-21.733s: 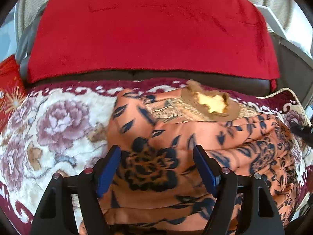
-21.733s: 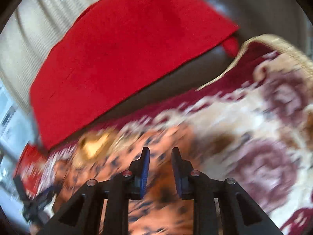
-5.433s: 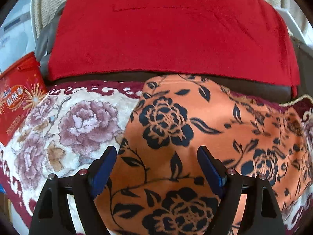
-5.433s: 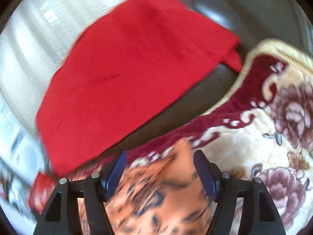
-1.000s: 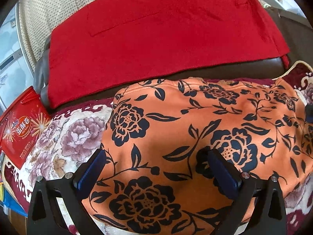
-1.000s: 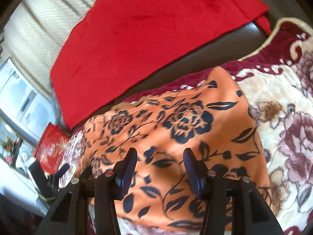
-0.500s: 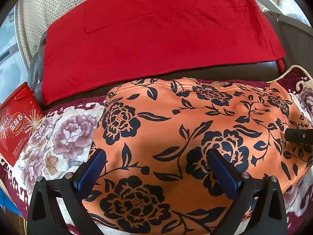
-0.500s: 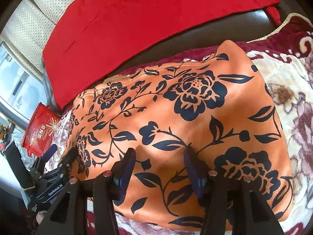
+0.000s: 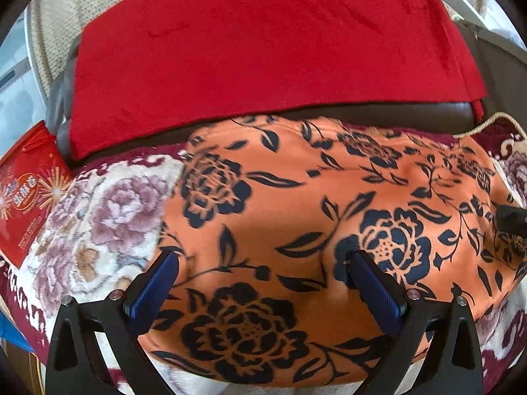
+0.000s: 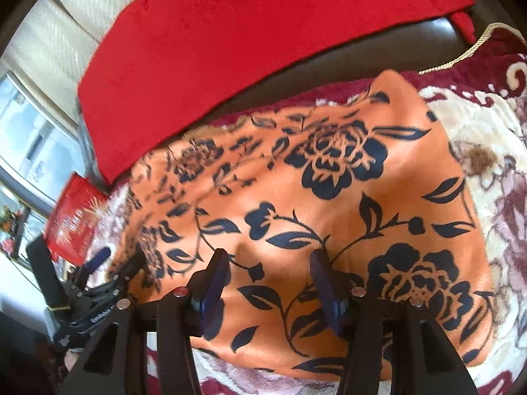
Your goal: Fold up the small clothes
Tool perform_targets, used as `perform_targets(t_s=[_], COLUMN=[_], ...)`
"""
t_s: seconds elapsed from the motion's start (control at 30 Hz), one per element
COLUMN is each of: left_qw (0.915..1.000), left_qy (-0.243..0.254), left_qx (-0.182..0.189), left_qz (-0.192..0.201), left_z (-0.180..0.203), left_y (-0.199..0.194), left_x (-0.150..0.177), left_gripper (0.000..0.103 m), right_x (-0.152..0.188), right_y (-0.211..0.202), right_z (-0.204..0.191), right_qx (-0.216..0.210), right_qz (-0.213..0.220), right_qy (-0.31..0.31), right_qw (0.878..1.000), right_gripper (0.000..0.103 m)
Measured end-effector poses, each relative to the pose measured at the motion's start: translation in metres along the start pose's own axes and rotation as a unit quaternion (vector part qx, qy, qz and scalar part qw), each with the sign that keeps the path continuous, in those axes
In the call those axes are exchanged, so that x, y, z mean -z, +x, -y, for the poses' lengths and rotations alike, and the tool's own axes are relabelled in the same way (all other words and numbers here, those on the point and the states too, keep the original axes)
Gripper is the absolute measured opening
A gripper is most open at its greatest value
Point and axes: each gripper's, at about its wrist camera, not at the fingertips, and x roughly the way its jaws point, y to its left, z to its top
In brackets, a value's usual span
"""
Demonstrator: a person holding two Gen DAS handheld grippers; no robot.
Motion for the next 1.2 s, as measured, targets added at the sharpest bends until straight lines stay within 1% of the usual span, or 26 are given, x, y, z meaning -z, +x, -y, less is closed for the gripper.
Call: perform_targets(t_s=[0.1,0.17,0.2,0.23,0.3,0.33,0.4,0.47,0.53,0.6,0.67,0.77,0.9,0.97,1.03,1.2], left_qw=[0.9998,0.9991,0.9984,0.9980,0.9983,0.9985,0.9990,0.9993,0.9995,0.9995,0.9995,0.9994,0.9992,0.9992,0.9990,0.9989], left_qy=[-0.011,-0.015,-0.014,-0.016,-0.024,-0.020,-0.011,-0.016,-0.022,-0.026,-0.026,-0.027,-0.033,-0.037,-0.039,-0.041], left_qx=[-0.015,-0.030,-0.030,-0.025,-0.022,-0.024,-0.029,-0.029,-0.020,-0.018,-0.019,-0.020,-0.020,-0.018,-0.022,-0.022], left_qz=[-0.001,-0.026,-0.045,-0.057,-0.047,-0.045,-0.033,-0.016,-0.009,-0.004,-0.003,-0.007,-0.004,0.000,0.006,0.008], left_z=[-0.013,-0.020,-0.023,-0.024,-0.026,-0.025,-0.020,-0.018,-0.017,-0.016,-0.014,-0.016,-0.021,-0.023,-0.024,-0.025], left_y=[0.001,0.012,0.021,0.027,0.024,0.022,0.015,0.009,0.006,0.004,0.004,0.005,0.006,0.004,0.002,0.000], left_x=[0.000,0.004,0.007,0.011,0.013,0.012,0.010,0.008,0.005,0.002,0.002,0.002,0.001,0.001,0.001,0.001], left_gripper=[0.103,0.103,0.103,0.103,0.103,0.103,0.103,0.103,0.103,0.103,0.103,0.103,0.103,0.103,0.103,0.103], right_x=[-0.002,-0.002,-0.003,-0.003,-0.001,0.000,-0.001,-0.003,-0.006,-0.009,-0.011,-0.013,-0.013,-0.012,-0.011,-0.009], right_y=[-0.016,-0.023,-0.025,-0.024,-0.015,-0.013,-0.016,-0.025,-0.030,-0.031,-0.023,-0.001,0.019,0.017,0.013,0.001], right_z=[0.007,0.018,0.024,0.032,0.049,0.053,0.053,0.049,0.041,0.032,0.025,0.015,0.002,0.002,0.002,-0.003], right_qx=[-0.003,0.001,0.008,0.017,0.024,0.020,0.014,0.000,-0.020,-0.026,-0.027,-0.023,0.005,0.004,-0.007,-0.020], right_qz=[0.026,0.034,0.034,0.030,0.001,-0.005,0.001,0.024,0.047,0.063,0.059,0.036,0.018,0.023,0.029,0.053], right_qy=[0.010,0.027,0.038,0.050,0.074,0.082,0.083,0.080,0.075,0.065,0.056,0.050,0.030,0.031,0.036,0.023], right_qw=[1.000,0.999,0.999,0.998,0.997,0.996,0.996,0.997,0.996,0.996,0.996,0.998,0.999,0.999,0.999,0.998], right_gripper=[0.056,0.056,0.056,0.056,0.055,0.055,0.055,0.055,0.055,0.055,0.055,0.055,0.057,0.056,0.056,0.056])
